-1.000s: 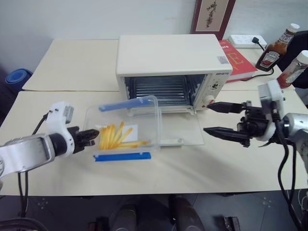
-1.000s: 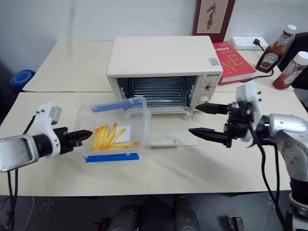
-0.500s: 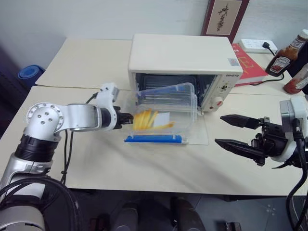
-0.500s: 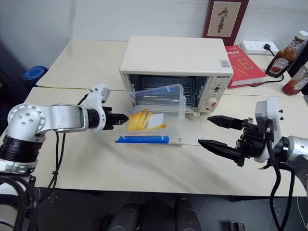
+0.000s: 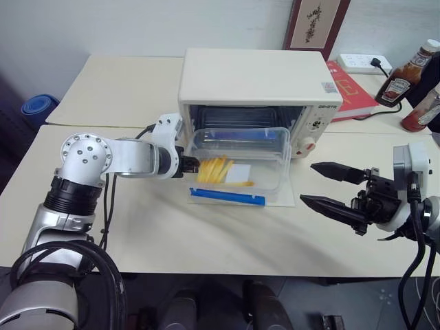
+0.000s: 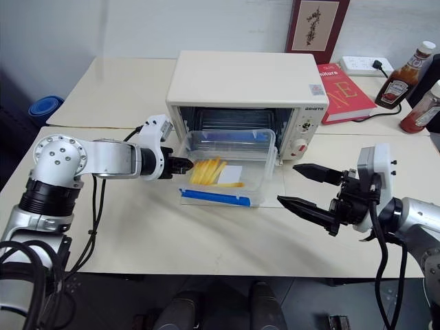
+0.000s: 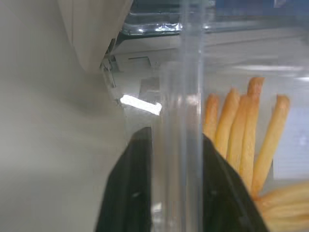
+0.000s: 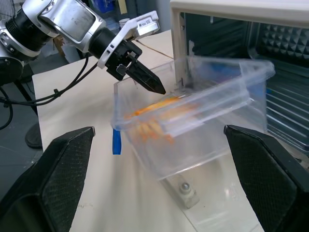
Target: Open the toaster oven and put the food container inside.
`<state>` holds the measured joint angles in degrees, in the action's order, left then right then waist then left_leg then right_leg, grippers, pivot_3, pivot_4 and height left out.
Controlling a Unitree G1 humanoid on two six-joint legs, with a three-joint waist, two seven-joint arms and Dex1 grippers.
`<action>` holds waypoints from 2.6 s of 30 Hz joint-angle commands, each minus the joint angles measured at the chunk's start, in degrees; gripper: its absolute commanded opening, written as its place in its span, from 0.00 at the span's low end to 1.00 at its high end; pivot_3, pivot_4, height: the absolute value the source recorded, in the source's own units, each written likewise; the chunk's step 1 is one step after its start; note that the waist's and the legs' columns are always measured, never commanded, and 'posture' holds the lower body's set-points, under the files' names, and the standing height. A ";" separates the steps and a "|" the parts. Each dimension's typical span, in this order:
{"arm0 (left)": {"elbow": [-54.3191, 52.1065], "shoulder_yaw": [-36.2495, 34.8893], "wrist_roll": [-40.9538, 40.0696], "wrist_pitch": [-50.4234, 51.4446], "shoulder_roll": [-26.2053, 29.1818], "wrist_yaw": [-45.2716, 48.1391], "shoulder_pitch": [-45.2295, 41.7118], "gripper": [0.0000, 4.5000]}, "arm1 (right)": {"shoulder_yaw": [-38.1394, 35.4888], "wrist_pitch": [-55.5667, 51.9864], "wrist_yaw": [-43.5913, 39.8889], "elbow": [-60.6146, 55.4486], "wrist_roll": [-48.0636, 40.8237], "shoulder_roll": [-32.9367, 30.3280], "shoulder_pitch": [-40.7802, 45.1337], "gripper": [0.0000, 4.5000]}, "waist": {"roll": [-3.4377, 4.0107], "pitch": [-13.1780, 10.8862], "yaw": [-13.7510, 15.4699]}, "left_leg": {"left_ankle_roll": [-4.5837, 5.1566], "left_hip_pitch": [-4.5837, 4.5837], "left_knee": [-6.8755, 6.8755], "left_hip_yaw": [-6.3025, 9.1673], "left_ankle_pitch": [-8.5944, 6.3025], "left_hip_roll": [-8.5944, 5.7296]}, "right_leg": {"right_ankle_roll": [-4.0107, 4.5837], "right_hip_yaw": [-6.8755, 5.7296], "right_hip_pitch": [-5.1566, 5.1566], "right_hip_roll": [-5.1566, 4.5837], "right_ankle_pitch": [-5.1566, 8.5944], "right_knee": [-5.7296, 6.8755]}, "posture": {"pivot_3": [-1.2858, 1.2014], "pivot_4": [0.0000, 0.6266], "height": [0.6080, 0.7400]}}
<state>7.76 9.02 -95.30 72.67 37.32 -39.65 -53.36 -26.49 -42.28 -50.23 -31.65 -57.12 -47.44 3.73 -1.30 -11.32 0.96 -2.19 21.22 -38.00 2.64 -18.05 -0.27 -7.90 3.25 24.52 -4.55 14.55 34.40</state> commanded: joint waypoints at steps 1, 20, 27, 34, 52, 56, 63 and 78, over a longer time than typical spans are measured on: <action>0.36 -3.48 0.69 0.28 -1.19 0.54 0.25 0.52 | 0.86 0.81 2.08 -2.92 0.20 0.52 -1.19 1.00 | 0.00 0.00 0.00 | -0.01 0.00 0.00 0.00 0.00 0.00 | 0.00 0.00 0.00 0.00 0.00 0.00 | 0.52 0.24 1.00; -21.73 -20.26 19.20 -12.77 12.28 58.70 17.72 0.64 | -0.20 -3.24 4.16 -3.08 -8.17 -2.21 -2.46 0.54 | 0.01 0.00 -1.07 | 0.00 -0.05 0.06 -0.11 0.00 0.03 | 0.22 -0.01 0.01 0.01 0.12 0.00 | 0.52 0.24 1.00; -29.52 -8.59 39.26 -24.44 19.56 87.62 24.18 0.17 | 6.71 -0.92 2.99 -6.92 -2.16 -2.45 -4.44 0.02 | 0.01 0.00 -1.03 | 0.24 0.05 0.06 -0.11 -0.11 0.03 | 0.26 0.01 -0.08 0.01 0.14 -0.36 | 0.52 0.24 1.00; -25.70 4.11 60.56 -35.26 15.25 91.83 22.21 0.01 | 18.07 1.86 7.72 -6.13 9.71 0.17 -1.61 0.00 | -0.01 -0.01 -1.07 | 0.29 0.06 0.06 -0.16 -0.13 0.06 | 0.23 0.03 -0.07 0.01 0.12 -0.41 | 0.52 0.24 1.00; -10.10 3.11 79.61 -31.59 -9.06 70.35 12.41 0.01 | 27.52 8.46 21.53 19.05 32.93 17.33 19.89 0.00 | -0.01 -0.01 -1.17 | 0.38 0.05 -0.02 -0.06 -0.10 0.06 | -0.07 0.01 0.04 0.04 -0.04 0.00 | 0.52 0.24 1.00; -5.44 0.88 81.41 -32.79 -14.04 66.03 9.73 0.01 | 28.32 11.24 23.46 24.61 35.95 21.86 23.25 0.00 | -0.01 -0.01 -1.23 | 0.31 0.09 -0.01 -0.10 -0.06 0.06 | -0.07 0.01 0.13 0.03 -0.04 0.11 | 0.52 0.24 1.00; -1.44 -3.34 81.13 -33.05 -17.19 64.93 7.71 0.01 | 24.59 13.98 27.17 31.54 37.18 27.79 28.66 0.00 | 0.00 0.00 -1.26 | 0.16 0.07 -0.01 -0.10 0.02 0.06 | -0.07 0.02 0.18 0.03 -0.04 0.25 | 0.52 0.24 1.00; -26.63 -20.79 56.48 -21.91 15.67 102.22 22.92 0.47 | 10.11 -7.07 14.19 -0.88 14.06 11.20 5.47 0.00 | 0.03 -0.02 -2.60 | 0.20 0.14 0.21 -0.06 -0.02 0.13 | 0.02 -0.01 0.24 0.03 0.01 0.25 | 0.52 0.24 1.00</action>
<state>-15.82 -8.41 -35.83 50.78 49.48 56.24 -31.56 -12.71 -47.02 -33.36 -28.01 -38.78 -34.20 11.55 -1.27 -11.34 -1.64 -1.98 21.27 -37.75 2.56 -18.08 -0.14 -7.79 3.22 24.71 -4.52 14.62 34.48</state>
